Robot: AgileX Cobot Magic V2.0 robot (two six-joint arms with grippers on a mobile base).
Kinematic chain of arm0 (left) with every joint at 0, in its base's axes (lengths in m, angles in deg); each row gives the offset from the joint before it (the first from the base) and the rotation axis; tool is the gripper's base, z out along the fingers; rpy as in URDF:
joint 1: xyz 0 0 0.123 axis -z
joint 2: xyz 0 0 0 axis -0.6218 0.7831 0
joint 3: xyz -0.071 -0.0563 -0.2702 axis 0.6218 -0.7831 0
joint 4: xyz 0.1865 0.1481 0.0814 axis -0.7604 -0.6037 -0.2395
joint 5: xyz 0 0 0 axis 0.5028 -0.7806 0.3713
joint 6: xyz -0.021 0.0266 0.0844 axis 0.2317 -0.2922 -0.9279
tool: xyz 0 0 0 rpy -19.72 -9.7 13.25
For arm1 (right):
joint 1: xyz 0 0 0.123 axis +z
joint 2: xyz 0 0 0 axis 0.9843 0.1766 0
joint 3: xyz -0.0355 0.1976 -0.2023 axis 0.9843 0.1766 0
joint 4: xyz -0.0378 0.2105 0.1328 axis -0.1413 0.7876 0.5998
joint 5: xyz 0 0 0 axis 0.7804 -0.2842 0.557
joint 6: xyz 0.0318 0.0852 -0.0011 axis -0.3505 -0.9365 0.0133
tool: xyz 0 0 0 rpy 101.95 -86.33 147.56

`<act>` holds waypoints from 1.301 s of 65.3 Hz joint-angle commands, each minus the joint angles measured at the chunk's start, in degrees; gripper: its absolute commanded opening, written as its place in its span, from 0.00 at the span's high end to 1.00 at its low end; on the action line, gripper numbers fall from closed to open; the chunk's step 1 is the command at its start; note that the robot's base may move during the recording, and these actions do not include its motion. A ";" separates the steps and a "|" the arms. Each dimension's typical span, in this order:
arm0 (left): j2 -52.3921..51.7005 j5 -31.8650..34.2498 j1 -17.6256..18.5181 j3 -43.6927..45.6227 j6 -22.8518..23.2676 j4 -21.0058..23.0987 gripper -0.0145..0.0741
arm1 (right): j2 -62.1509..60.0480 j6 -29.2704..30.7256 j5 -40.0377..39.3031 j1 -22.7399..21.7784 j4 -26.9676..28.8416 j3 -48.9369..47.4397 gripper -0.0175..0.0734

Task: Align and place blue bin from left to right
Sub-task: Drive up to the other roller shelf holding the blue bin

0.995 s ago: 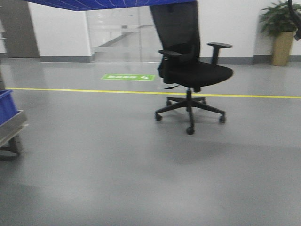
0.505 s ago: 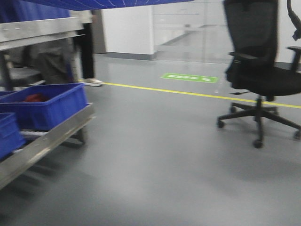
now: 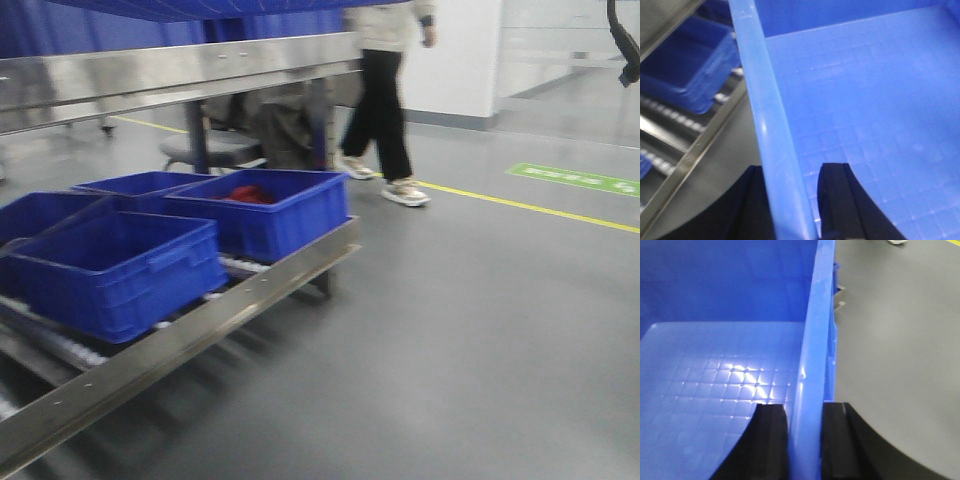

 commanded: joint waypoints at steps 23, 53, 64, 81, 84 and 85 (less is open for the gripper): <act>-1.38 3.08 0.16 1.00 -1.62 -1.81 0.96 | -1.40 1.60 -5.86 -0.14 -2.55 -1.18 0.97; -1.38 3.08 0.16 1.00 -1.62 -1.81 0.96 | -1.40 1.60 -5.86 -0.14 -2.55 -1.18 0.97; -1.38 3.08 0.16 1.00 -1.62 -1.81 0.96 | -1.40 1.60 -5.86 -0.14 -2.55 -1.18 0.97; -1.38 3.08 0.16 1.00 -1.62 -1.81 0.96 | -1.40 1.60 -5.86 -0.14 -2.55 -1.18 0.97; -1.38 3.08 0.16 1.00 -1.62 -1.81 0.96 | -1.40 1.60 -5.86 -0.14 -2.55 -1.18 0.97; -1.38 3.08 0.16 1.00 -1.62 -1.81 0.96 | -1.40 1.60 -5.86 -0.14 -2.55 -1.18 0.97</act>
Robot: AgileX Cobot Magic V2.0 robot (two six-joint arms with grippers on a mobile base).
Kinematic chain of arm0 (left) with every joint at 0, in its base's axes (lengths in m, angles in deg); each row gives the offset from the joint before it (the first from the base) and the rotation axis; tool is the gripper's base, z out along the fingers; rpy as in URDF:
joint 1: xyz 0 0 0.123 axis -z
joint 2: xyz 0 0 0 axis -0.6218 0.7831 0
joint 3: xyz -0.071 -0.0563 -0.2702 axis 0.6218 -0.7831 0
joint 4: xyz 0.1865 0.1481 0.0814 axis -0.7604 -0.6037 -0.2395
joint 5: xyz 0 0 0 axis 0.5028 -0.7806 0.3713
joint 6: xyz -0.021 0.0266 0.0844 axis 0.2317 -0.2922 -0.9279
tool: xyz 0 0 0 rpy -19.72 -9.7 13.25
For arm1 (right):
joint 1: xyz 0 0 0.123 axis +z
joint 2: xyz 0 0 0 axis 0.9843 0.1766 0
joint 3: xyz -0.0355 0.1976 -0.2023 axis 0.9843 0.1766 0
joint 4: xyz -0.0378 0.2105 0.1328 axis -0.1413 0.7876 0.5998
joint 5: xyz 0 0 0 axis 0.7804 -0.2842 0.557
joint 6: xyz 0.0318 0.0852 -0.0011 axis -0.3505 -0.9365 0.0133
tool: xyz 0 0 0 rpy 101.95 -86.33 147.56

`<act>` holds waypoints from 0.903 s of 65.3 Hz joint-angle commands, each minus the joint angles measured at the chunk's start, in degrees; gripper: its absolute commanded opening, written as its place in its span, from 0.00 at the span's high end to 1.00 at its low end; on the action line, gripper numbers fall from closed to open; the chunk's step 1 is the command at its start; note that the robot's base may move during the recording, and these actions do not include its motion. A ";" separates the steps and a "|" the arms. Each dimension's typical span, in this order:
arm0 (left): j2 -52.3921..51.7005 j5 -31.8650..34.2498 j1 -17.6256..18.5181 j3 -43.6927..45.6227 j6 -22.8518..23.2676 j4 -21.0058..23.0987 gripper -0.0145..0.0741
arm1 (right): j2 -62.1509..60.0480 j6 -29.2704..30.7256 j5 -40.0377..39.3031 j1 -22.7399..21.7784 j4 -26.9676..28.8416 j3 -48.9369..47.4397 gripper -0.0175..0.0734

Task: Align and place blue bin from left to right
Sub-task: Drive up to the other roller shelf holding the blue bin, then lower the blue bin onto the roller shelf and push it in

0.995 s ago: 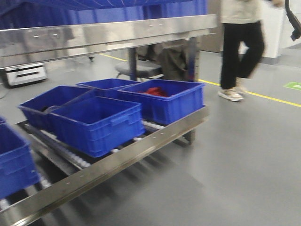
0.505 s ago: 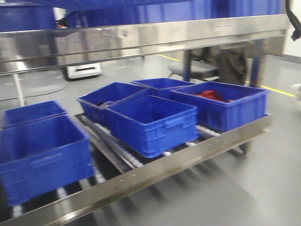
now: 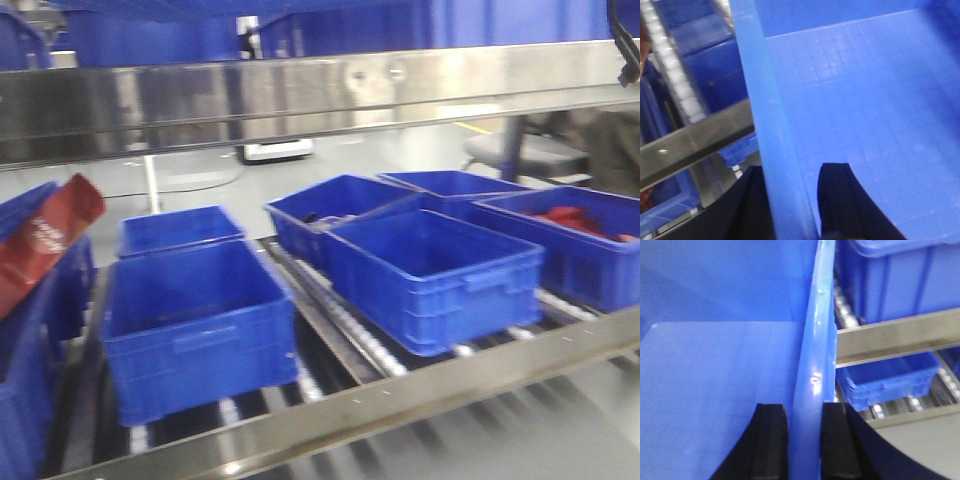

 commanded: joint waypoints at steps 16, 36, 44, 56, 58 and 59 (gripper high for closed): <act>-1.38 3.08 0.16 1.00 -1.62 -1.59 0.96 | -1.40 1.71 -5.86 -0.14 -2.66 -1.18 0.97; -1.38 3.08 0.16 1.00 -1.62 -1.59 0.96 | -1.40 1.71 -5.86 -0.14 -2.66 -1.18 0.97; -1.38 3.08 0.16 1.00 -1.62 -1.59 0.96 | -1.40 1.71 -5.86 -0.14 -2.66 -1.18 0.97; -1.38 3.08 0.16 1.00 -1.62 -1.59 0.96 | -1.40 1.71 -5.86 -0.14 -2.66 -1.18 0.97; -1.38 3.08 0.16 1.00 -1.62 -1.59 0.96 | -1.40 1.71 -5.86 -0.14 -2.66 -1.18 0.97; -1.38 3.08 0.16 1.00 -1.62 -1.59 0.96 | -1.40 1.71 -5.86 -0.14 -2.66 -1.18 0.97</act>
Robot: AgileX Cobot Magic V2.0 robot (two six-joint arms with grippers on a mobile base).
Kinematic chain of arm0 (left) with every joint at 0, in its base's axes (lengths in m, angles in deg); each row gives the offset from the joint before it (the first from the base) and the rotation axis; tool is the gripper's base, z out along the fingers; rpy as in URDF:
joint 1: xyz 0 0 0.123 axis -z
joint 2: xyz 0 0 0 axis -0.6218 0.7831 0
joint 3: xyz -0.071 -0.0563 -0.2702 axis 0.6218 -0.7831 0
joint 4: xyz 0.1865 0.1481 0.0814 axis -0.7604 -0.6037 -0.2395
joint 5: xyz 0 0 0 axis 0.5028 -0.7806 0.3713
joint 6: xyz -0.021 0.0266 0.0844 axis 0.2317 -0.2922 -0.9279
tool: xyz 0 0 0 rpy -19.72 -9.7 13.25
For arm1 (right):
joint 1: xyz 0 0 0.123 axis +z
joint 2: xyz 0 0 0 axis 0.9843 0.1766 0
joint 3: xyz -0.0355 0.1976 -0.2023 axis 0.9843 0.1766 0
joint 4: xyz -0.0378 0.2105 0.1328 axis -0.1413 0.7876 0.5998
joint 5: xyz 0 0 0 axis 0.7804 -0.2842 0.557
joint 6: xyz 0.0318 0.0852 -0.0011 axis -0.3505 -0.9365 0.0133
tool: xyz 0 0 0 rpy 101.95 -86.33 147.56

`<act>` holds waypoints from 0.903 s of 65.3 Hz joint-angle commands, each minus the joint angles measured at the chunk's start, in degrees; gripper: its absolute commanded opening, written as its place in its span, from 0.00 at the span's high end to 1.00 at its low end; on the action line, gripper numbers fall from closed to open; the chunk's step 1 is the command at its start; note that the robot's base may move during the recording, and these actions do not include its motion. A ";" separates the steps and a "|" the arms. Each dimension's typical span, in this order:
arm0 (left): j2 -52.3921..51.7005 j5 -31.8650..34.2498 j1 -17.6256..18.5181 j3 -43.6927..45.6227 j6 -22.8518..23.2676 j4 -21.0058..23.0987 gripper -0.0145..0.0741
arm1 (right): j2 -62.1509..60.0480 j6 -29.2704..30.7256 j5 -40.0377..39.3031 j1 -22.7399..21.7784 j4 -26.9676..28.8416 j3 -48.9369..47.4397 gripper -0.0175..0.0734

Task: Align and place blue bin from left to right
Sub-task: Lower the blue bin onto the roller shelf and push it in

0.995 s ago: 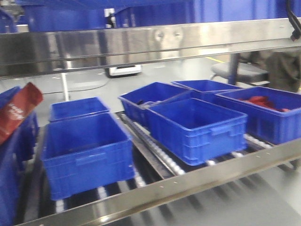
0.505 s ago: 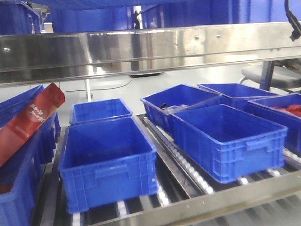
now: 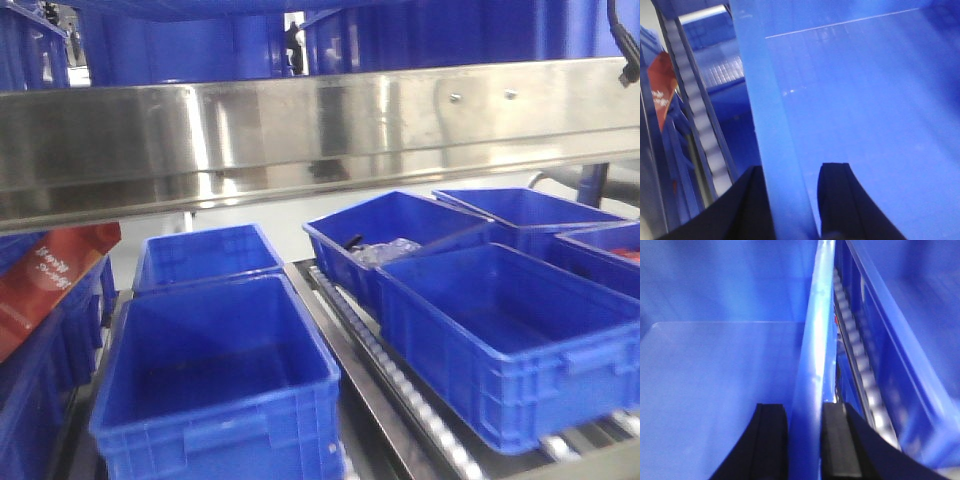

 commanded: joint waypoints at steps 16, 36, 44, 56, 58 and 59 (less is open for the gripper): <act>-1.38 3.08 0.16 1.00 -1.62 -1.59 0.96 | -1.40 1.71 -5.86 -0.14 -2.66 -1.18 0.97; -1.38 3.08 0.16 1.00 -1.62 -1.59 0.96 | -1.40 1.71 -5.86 -0.14 -2.66 -1.18 0.97; -1.38 3.08 0.16 1.00 -1.62 -1.59 0.96 | -1.40 1.71 -5.86 -0.14 -2.66 -1.18 0.97; -1.38 3.08 0.16 1.00 -1.62 -1.59 0.96 | -1.40 1.71 -5.86 -0.14 -2.66 -1.18 0.97; -1.38 3.08 0.16 1.00 -1.62 -1.59 0.96 | -1.40 1.71 -5.86 -0.14 -2.66 -1.18 0.97; -1.38 3.08 0.16 1.00 -1.62 -1.59 0.96 | -1.40 1.71 -5.86 -0.14 -2.66 -1.18 0.97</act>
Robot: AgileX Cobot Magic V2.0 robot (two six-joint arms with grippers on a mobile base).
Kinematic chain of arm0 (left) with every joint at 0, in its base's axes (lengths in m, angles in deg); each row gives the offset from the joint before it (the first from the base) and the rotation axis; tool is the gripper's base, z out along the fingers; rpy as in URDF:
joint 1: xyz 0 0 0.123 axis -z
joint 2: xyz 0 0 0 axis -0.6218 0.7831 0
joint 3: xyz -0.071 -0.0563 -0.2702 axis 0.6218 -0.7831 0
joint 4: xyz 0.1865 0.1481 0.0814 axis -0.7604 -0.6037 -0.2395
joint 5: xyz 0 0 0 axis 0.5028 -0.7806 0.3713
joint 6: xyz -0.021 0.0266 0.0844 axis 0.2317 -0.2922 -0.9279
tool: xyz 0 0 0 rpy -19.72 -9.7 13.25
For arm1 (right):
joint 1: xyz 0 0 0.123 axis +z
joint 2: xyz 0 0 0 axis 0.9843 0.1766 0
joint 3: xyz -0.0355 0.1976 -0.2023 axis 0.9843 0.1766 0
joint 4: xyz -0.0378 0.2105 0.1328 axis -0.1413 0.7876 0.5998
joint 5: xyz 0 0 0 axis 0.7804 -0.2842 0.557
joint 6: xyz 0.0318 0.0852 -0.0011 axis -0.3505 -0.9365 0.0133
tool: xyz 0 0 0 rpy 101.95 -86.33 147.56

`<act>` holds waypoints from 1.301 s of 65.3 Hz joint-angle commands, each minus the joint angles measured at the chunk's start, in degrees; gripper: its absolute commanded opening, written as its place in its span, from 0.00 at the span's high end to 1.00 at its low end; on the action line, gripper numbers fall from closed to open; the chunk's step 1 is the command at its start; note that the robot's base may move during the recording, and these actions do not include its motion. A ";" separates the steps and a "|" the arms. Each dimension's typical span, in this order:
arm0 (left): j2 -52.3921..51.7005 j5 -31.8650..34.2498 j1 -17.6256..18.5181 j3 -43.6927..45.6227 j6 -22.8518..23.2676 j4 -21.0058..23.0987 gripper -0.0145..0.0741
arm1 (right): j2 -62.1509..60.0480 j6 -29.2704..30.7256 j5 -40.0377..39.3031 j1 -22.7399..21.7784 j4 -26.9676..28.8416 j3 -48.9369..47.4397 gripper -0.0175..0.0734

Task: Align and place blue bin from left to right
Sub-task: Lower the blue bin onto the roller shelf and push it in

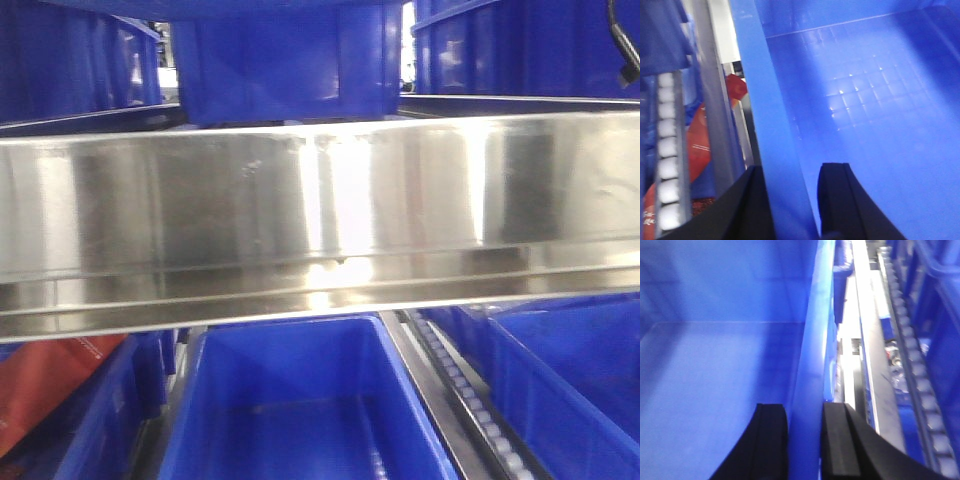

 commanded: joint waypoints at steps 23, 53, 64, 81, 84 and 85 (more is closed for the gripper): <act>-1.38 3.08 0.16 1.00 -1.62 -1.48 0.96 | -1.40 1.71 -5.75 -0.14 -2.66 -1.18 0.97; -1.38 3.08 0.16 1.00 -1.62 -1.48 0.96 | -1.40 1.71 -5.75 -0.14 -2.66 -1.18 0.97; -1.38 3.08 0.16 1.00 -1.62 -1.48 0.96 | -1.40 1.71 -5.75 -0.14 -2.66 -1.18 0.97; -1.38 3.08 0.16 1.00 -1.62 -1.48 0.96 | -1.40 1.71 -5.75 -0.14 -2.66 -1.18 0.97; -1.38 3.08 0.16 1.00 -1.62 -1.48 0.96 | -1.40 1.71 -5.75 -0.14 -2.66 -1.18 0.97; -1.38 3.08 0.16 1.00 -1.62 -1.48 0.96 | -1.40 1.71 -5.75 -0.14 -2.66 -1.18 0.97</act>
